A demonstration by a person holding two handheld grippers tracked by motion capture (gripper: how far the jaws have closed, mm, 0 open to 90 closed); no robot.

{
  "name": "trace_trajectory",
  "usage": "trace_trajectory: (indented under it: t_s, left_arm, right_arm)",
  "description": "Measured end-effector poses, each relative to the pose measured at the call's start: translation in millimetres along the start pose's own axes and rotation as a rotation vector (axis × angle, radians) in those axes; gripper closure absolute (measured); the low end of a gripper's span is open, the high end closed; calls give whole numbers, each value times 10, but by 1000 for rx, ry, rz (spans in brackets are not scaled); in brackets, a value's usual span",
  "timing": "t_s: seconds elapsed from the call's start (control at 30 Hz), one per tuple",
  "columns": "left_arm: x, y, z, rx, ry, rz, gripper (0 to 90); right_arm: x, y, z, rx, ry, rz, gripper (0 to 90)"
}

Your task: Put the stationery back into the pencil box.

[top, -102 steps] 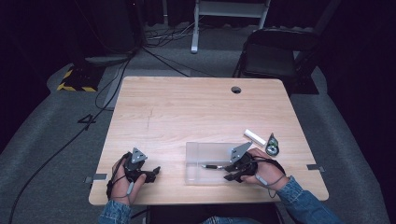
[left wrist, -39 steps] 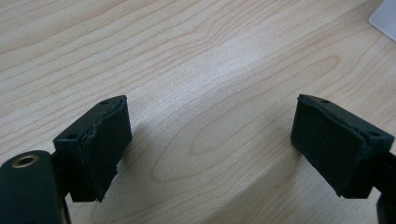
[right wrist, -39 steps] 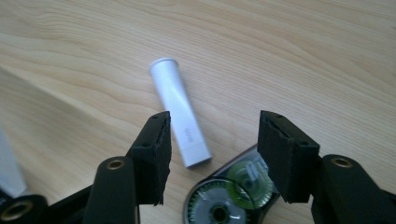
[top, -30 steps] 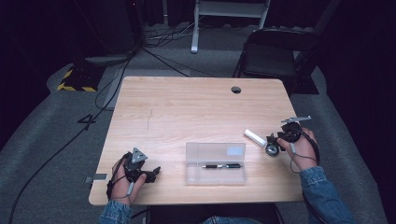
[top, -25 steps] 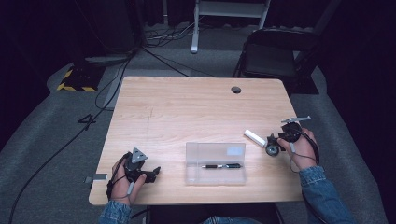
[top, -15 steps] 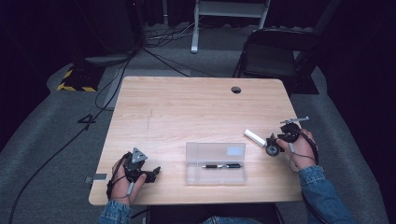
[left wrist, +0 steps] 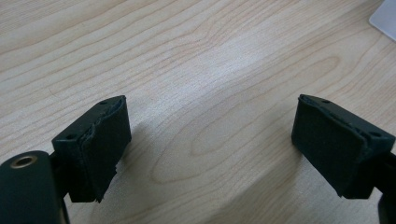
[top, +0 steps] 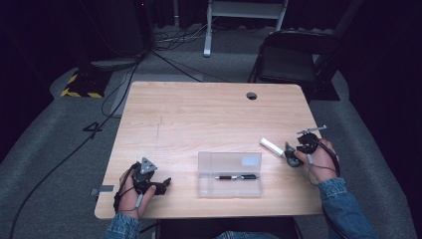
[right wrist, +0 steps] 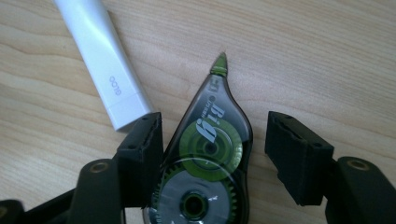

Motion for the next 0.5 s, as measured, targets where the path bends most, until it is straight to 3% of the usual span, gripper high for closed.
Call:
trace_trajectory:
  t_s: [0.5]
  left_arm:
    - [-1, -3, 4, 1, 0, -4, 120]
  right_arm:
    - [6, -29, 12, -3, 7, -45, 505]
Point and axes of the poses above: each handheld gripper's, and its own axes: z roughly forward along the jaws, x roughly out of its underside, y roughly to its left, the point moved 1 cm from there along z, roughly forward along the jaws, and after that the axes turned 15 degrees about -y, right-handed, at the moved point
